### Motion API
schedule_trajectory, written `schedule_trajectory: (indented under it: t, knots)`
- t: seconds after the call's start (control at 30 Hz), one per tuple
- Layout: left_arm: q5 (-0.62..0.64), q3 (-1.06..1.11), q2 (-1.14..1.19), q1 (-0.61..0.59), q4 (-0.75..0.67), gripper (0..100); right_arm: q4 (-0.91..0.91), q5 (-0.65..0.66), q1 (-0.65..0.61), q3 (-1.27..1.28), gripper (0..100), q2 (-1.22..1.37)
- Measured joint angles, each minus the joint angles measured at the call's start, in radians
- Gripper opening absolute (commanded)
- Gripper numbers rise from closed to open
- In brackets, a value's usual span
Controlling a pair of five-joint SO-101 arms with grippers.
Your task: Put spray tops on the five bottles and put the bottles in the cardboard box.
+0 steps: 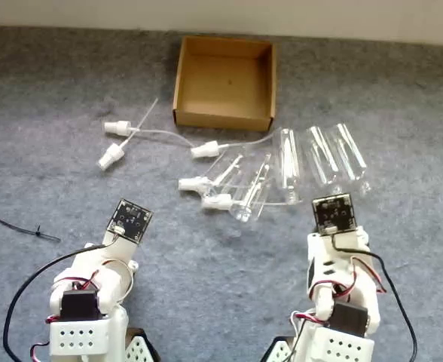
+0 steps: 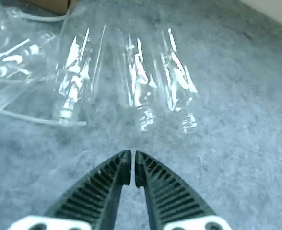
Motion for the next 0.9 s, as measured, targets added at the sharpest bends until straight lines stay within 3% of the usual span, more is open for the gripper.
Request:
schedule_trajectory:
  t: [0.17, 0.5, 0.7, 0.9]
  knots:
    - [0.000, 0.000, 0.000, 0.000, 0.000, 8, -0.009, 0.000, 0.028, -0.255, 2.8, 0.322]
    - [0.000, 0.000, 0.000, 0.000, 0.000, 8, 0.133, -0.002, 0.034, -1.057, 3.6, 1.318]
    - [0.000, 0.000, 0.000, 0.000, 0.000, 8, 0.345, 0.077, 0.037, -1.574, 25.0, 1.806]
    - [0.000, 0.000, 0.000, 0.000, 0.000, 8, 0.476, 0.117, 0.038, -2.039, 26.6, 2.183]
